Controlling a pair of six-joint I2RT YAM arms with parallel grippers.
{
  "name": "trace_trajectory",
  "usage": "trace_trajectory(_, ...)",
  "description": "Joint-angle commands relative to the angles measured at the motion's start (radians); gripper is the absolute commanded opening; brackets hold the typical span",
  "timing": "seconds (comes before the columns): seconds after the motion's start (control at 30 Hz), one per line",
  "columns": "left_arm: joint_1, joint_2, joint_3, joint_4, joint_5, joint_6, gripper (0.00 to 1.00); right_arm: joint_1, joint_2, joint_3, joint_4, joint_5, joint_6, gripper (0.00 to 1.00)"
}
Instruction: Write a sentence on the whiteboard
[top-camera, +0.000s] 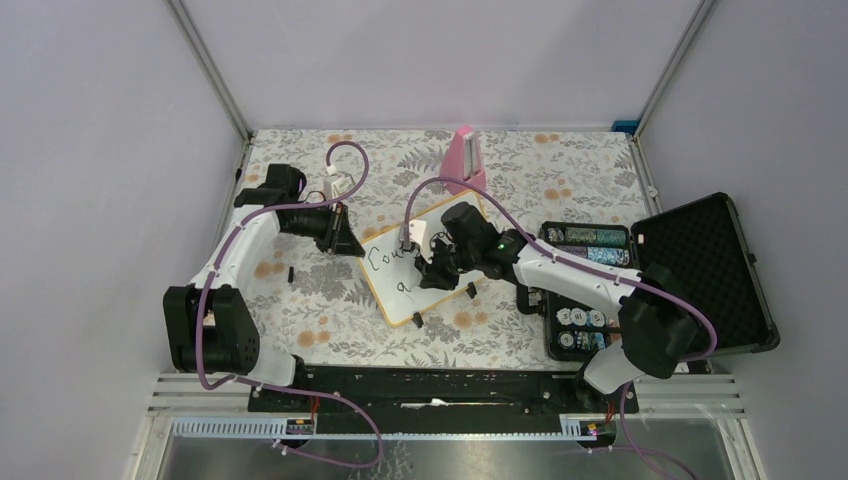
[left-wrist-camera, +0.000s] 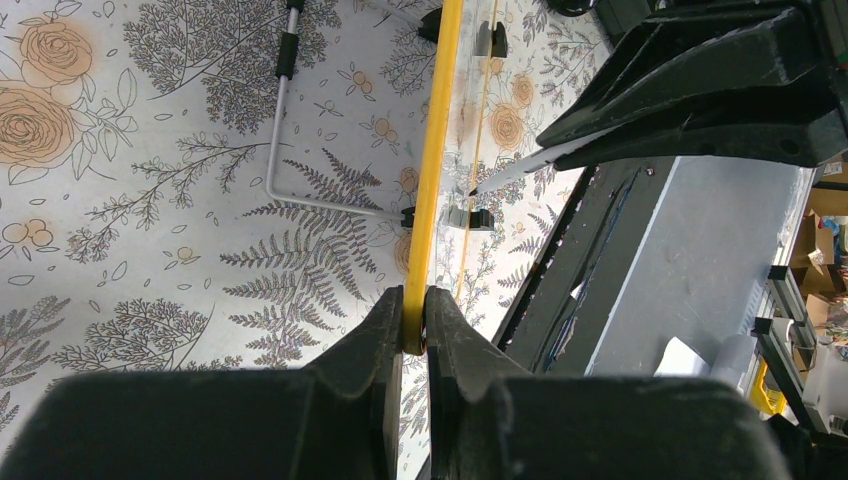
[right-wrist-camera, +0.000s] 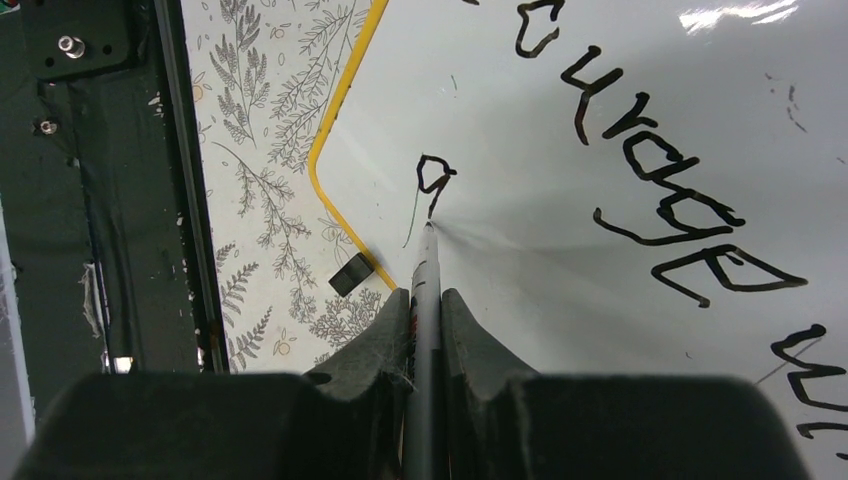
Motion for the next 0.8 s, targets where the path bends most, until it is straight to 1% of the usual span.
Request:
trace_trajectory(0.0,-0.006,0.005,0.008,0.046,-0.039,0.026,0.0,-0.031,-0.08,0.052,-0.033,-0.057,-0.015,0.0)
trace_trajectory(0.2,-0.008,0.007,0.012,0.046,-0.033,0.026,0.0,-0.07,-0.097,0.083,-0.058,-0.124,0.016,0.0)
trace_trajectory(0.4,-0.009,0.003,0.01,0.046,-0.036,0.024,0.0,-0.078,-0.086,0.084,-0.005,-0.09,0.051,0.0)
trace_trajectory(0.77,-0.009,0.001,0.009,0.047,-0.036,0.025,0.0,-0.079,-0.057,0.087,0.039,-0.051,0.072,0.0)
